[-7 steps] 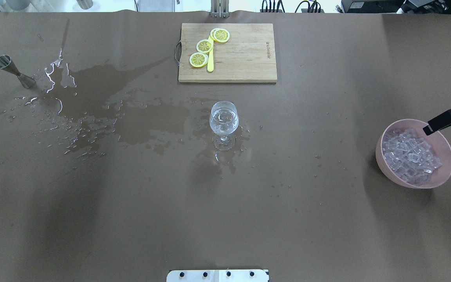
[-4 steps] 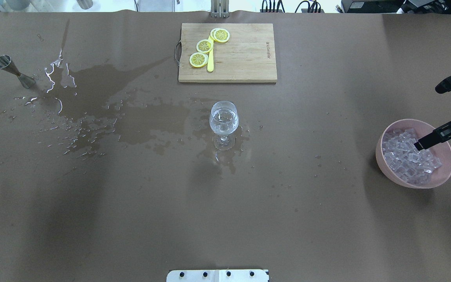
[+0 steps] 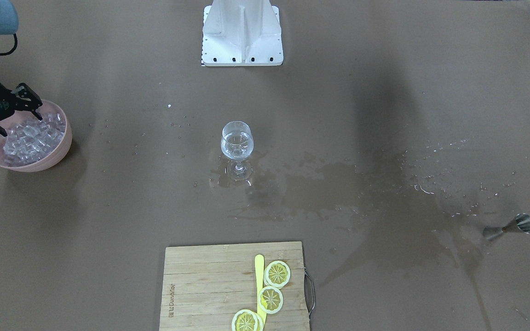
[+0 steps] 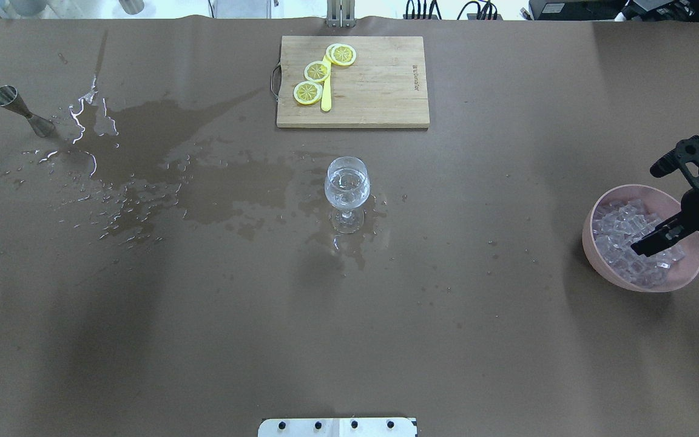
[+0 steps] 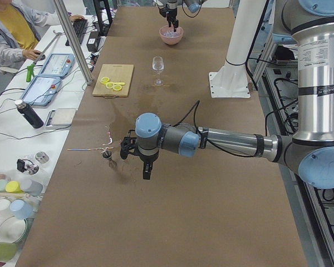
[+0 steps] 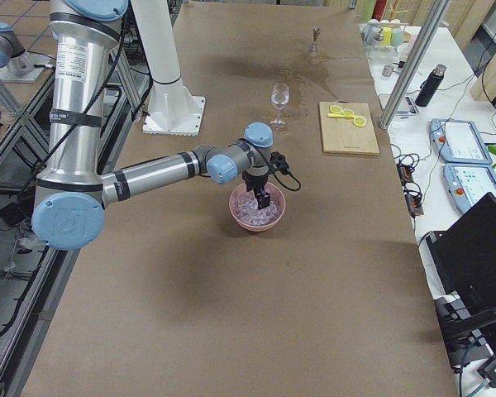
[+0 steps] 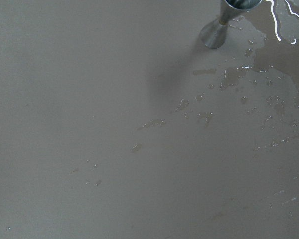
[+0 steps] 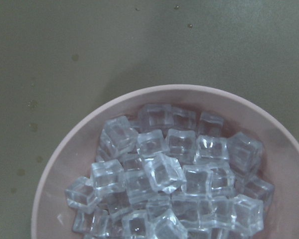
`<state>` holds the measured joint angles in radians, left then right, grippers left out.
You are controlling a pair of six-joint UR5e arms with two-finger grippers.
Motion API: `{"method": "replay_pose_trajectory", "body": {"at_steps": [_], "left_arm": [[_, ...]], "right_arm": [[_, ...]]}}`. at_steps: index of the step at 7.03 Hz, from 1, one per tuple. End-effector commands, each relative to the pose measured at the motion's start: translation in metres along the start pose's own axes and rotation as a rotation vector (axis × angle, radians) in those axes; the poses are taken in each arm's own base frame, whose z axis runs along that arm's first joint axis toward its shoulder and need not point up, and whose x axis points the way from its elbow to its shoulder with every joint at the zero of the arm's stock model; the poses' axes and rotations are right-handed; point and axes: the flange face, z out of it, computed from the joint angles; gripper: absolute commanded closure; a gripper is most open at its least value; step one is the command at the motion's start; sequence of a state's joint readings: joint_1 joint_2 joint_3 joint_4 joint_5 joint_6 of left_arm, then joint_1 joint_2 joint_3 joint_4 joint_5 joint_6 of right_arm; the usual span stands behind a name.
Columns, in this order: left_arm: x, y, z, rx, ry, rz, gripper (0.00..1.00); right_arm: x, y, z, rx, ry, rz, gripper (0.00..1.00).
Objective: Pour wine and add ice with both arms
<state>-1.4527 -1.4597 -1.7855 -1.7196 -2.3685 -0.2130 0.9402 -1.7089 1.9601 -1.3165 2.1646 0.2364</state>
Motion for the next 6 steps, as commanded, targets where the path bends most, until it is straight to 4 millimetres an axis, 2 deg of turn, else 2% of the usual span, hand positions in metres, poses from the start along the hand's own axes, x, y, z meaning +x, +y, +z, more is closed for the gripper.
{"method": "replay_pose_trajectory", "body": {"at_steps": [1, 2, 3, 6], "left_arm": [[0.0002, -0.0003, -0.0001, 0.000, 0.000, 0.000, 0.02], [0.0003, 0.0003, -0.0003, 0.000, 0.000, 0.000, 0.02], [-0.0003, 0.0004, 0.0002, -0.001, 0.000, -0.001, 0.02], [-0.0009, 0.0005, 0.0007, -0.002, 0.000, -0.002, 0.02]], "right_arm": [[-0.0019, 0.0003, 0.0109, -0.017, 0.010, -0.008, 0.13], [-0.0025, 0.0005, 0.0124, -0.020, 0.010, -0.010, 0.18], [-0.0040, -0.0001, 0.0130, -0.021, 0.008, -0.013, 0.26], [-0.0048, -0.0021, 0.0162, -0.024, 0.008, -0.015, 0.26]]}}
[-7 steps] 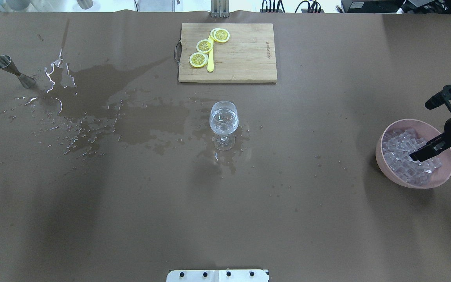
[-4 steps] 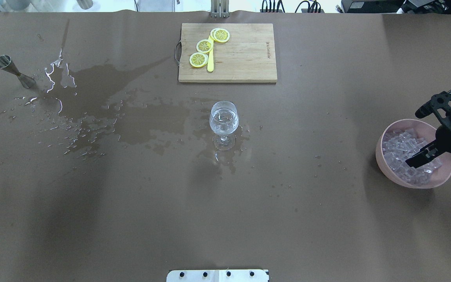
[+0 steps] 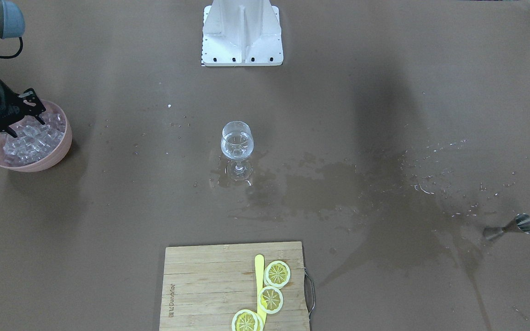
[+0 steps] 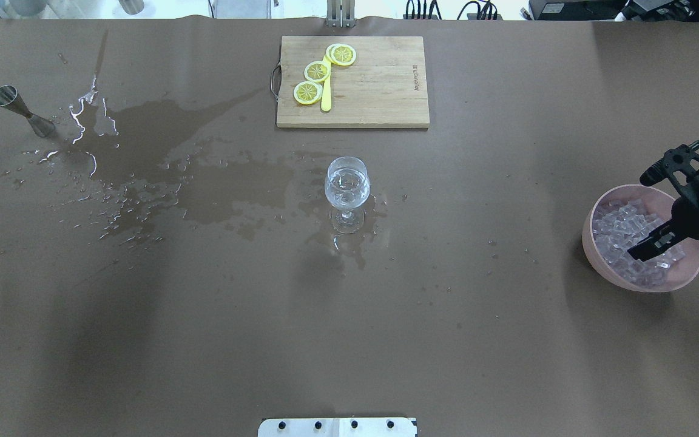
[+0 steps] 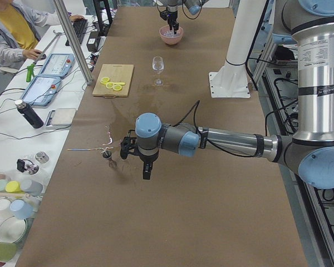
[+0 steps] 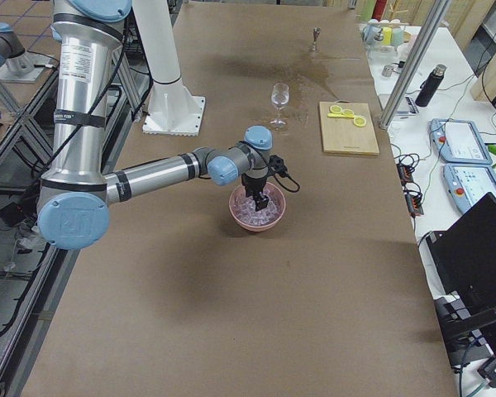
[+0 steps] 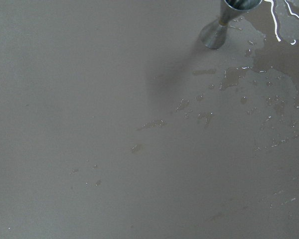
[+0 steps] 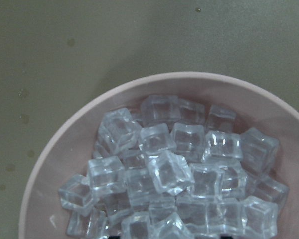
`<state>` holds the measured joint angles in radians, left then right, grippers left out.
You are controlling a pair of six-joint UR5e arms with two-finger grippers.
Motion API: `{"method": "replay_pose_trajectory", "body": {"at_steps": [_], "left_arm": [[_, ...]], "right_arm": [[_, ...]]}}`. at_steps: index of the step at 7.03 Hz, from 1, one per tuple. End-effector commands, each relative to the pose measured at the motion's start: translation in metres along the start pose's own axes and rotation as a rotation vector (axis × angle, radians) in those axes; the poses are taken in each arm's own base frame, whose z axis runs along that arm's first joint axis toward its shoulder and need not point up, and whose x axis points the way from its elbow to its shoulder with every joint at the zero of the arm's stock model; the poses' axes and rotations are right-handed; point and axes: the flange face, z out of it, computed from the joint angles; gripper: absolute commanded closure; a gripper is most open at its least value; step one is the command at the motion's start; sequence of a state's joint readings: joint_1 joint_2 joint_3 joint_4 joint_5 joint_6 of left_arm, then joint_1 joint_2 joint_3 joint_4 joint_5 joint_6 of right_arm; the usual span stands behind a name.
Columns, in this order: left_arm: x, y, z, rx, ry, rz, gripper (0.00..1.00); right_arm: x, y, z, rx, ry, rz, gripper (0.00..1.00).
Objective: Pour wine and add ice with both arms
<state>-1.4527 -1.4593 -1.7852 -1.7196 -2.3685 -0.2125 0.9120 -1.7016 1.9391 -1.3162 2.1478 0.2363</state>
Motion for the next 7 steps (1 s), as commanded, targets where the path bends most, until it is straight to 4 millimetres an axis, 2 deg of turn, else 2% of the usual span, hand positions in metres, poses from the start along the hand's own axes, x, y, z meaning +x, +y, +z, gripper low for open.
{"method": "replay_pose_trajectory", "body": {"at_steps": [1, 2, 3, 4, 6, 7], "left_arm": [[-0.0001, -0.0004, 0.0001, 0.000, 0.000, 0.001, 0.02], [-0.0006, 0.0003, 0.0005, -0.001, 0.000, 0.000, 0.02], [-0.0001, -0.0004, 0.0001, 0.000, 0.000, 0.001, 0.02], [-0.0001, -0.0004, 0.0001, 0.000, 0.000, -0.001, 0.02], [-0.0006, -0.0004, 0.0007, -0.001, 0.000, 0.000, 0.02], [-0.0012, -0.0003, 0.0012, -0.002, 0.000, -0.001, 0.02]], "right_arm": [[-0.0022, -0.0019, 0.0018, -0.002, -0.002, -0.005, 0.26], [-0.0015, -0.0020, 0.0028, -0.002, 0.007, -0.005, 0.26], [-0.0020, -0.0020, 0.0037, -0.002, 0.012, -0.008, 0.33], [-0.0016, -0.0019, 0.0043, -0.003, 0.012, -0.007, 0.44], [-0.0031, -0.0020, 0.0046, -0.004, 0.011, -0.011, 0.85], [-0.0031, -0.0020, 0.0046, -0.004, 0.010, -0.014, 0.99]]}}
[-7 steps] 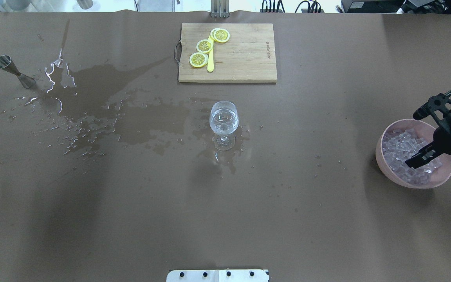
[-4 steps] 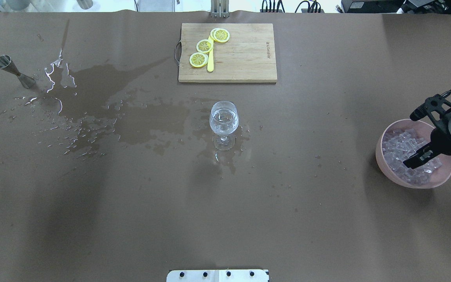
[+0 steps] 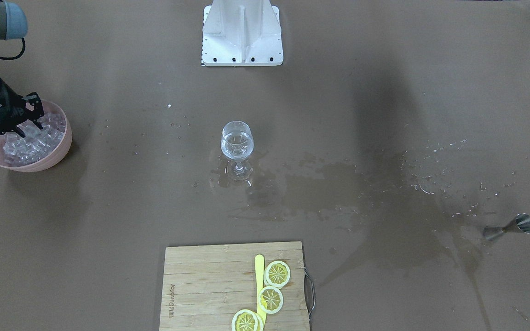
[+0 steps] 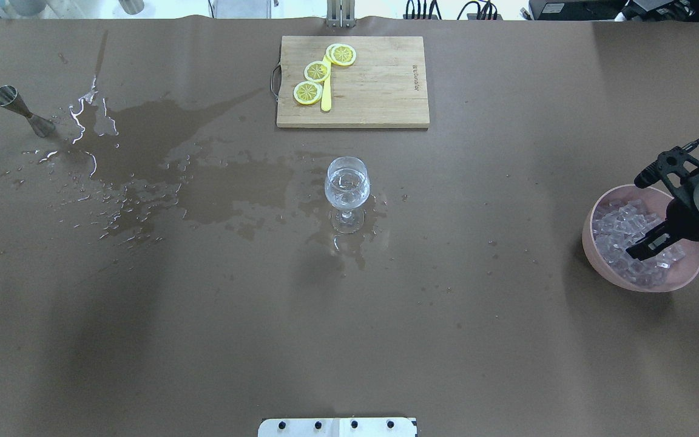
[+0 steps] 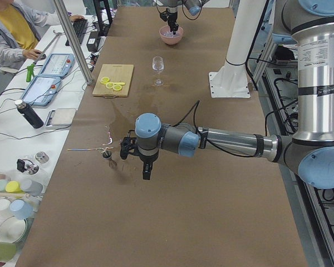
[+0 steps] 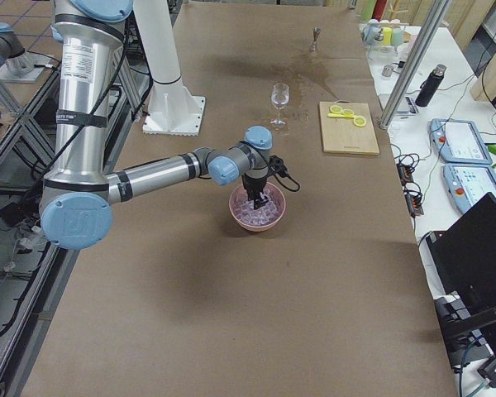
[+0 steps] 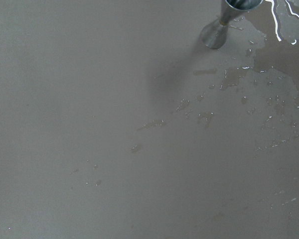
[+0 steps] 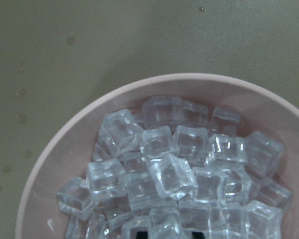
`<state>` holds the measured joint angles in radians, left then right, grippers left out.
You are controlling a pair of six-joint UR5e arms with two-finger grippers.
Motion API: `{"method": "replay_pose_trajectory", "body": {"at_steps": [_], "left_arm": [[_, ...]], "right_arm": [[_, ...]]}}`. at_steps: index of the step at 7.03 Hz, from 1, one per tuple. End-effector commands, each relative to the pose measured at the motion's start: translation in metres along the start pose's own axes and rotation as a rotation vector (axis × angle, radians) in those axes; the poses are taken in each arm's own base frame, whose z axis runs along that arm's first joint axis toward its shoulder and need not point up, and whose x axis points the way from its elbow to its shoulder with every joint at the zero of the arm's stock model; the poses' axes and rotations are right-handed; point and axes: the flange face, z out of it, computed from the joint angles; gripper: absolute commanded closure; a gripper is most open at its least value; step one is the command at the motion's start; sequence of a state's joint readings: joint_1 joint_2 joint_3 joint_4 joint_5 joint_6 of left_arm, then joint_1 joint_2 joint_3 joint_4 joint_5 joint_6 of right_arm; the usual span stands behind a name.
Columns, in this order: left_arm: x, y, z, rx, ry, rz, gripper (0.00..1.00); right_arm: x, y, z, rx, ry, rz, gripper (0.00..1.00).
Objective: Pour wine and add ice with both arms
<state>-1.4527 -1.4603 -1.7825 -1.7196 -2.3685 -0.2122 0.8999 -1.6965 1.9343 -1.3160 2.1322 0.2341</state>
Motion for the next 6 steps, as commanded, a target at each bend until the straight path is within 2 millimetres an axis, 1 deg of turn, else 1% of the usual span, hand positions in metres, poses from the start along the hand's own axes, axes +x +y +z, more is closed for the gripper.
{"method": "replay_pose_trajectory", "body": {"at_steps": [1, 2, 4, 5, 6], "left_arm": [[-0.001, 0.000, 0.001, -0.001, 0.000, -0.001, 0.02], [0.000, 0.000, 0.000, 0.000, 0.000, 0.000, 0.02], [0.002, 0.000, -0.002, 0.003, 0.001, 0.002, 0.02], [0.002, 0.000, -0.002, 0.003, 0.001, 0.002, 0.02], [0.002, 0.000, -0.002, 0.003, 0.001, 0.002, 0.02]], "right_arm": [[-0.002, -0.002, -0.003, 0.008, -0.002, -0.013, 1.00], [-0.004, -0.010, -0.018, 0.042, -0.002, -0.024, 1.00], [0.000, -0.016, -0.059, 0.110, -0.012, 0.000, 1.00], [-0.002, -0.019, -0.082, 0.124, -0.038, 0.019, 1.00], [-0.011, -0.038, -0.121, 0.126, -0.050, 0.058, 1.00]]}}
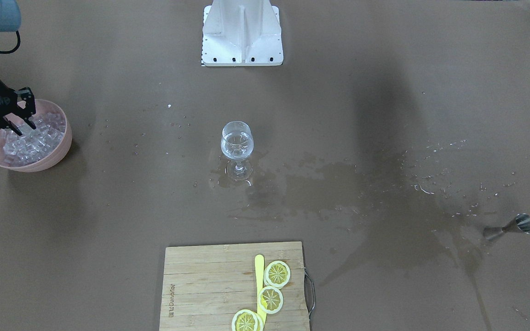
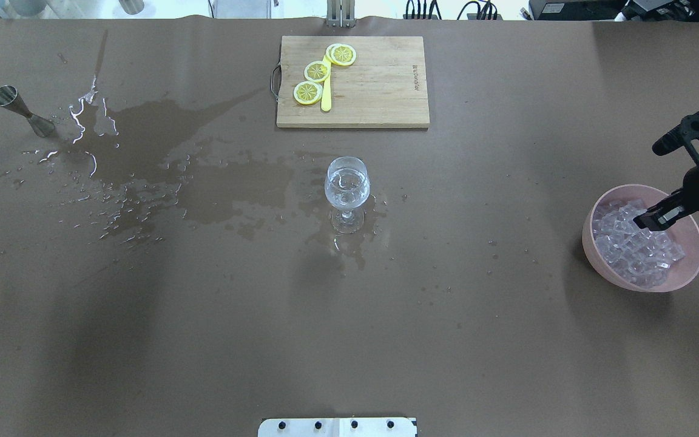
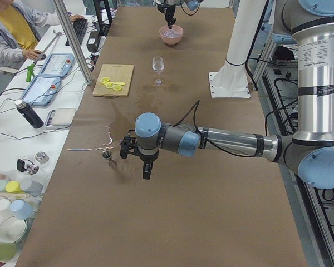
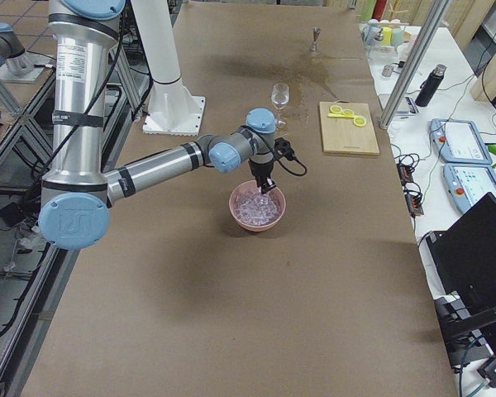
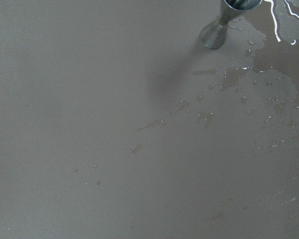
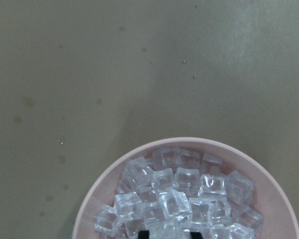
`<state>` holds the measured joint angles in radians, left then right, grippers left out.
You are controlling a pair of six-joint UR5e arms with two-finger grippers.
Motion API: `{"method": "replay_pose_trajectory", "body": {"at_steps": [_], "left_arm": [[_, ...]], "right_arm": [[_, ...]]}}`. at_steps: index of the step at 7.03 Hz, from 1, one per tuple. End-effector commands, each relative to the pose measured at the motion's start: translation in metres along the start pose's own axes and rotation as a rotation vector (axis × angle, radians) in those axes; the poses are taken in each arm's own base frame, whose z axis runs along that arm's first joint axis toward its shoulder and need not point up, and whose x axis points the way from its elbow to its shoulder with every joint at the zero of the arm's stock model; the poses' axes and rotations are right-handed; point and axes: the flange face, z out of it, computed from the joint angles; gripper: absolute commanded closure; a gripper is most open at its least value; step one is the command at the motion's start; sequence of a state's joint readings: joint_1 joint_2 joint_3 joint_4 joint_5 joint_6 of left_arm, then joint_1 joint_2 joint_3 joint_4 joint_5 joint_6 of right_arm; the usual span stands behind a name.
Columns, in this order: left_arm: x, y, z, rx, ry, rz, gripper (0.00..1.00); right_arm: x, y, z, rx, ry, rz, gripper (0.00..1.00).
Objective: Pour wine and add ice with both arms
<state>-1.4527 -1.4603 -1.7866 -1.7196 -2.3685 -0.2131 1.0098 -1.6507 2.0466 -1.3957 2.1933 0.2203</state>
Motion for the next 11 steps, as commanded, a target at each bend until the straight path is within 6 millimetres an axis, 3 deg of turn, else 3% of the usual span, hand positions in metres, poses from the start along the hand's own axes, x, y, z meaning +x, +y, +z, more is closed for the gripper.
{"method": "replay_pose_trajectory", "body": {"at_steps": [1, 2, 3, 5, 6, 7, 9, 11], "left_arm": [[0.000, 0.000, 0.000, -0.001, 0.000, -0.001, 0.02], [-0.002, 0.000, 0.003, -0.006, -0.001, -0.003, 0.02], [-0.001, -0.001, 0.002, -0.004, 0.000, -0.002, 0.02], [0.002, -0.007, 0.000, 0.002, 0.001, 0.006, 0.02], [0.003, -0.007, -0.001, 0.004, 0.001, 0.007, 0.02], [0.003, -0.007, -0.001, 0.004, 0.001, 0.007, 0.02], [0.003, -0.006, -0.001, 0.004, 0.001, 0.007, 0.02], [0.003, -0.006, -0.001, 0.004, 0.001, 0.007, 0.02]], "right_arm": [[-0.038, -0.047, -0.071, -0.004, -0.011, 0.061, 1.00], [-0.069, -0.085, -0.096, -0.012, -0.012, 0.096, 1.00], [-0.118, -0.116, -0.104, -0.019, -0.028, 0.174, 1.00], [-0.229, -0.148, -0.092, 0.004, -0.057, 0.357, 1.00], [-0.283, -0.178, -0.089, 0.034, -0.063, 0.434, 1.00], [-0.320, -0.205, -0.087, 0.044, -0.069, 0.478, 1.00], [-0.355, -0.245, -0.074, 0.050, -0.060, 0.497, 1.00], [-0.365, -0.277, -0.047, 0.094, -0.129, 0.617, 1.00]]}}
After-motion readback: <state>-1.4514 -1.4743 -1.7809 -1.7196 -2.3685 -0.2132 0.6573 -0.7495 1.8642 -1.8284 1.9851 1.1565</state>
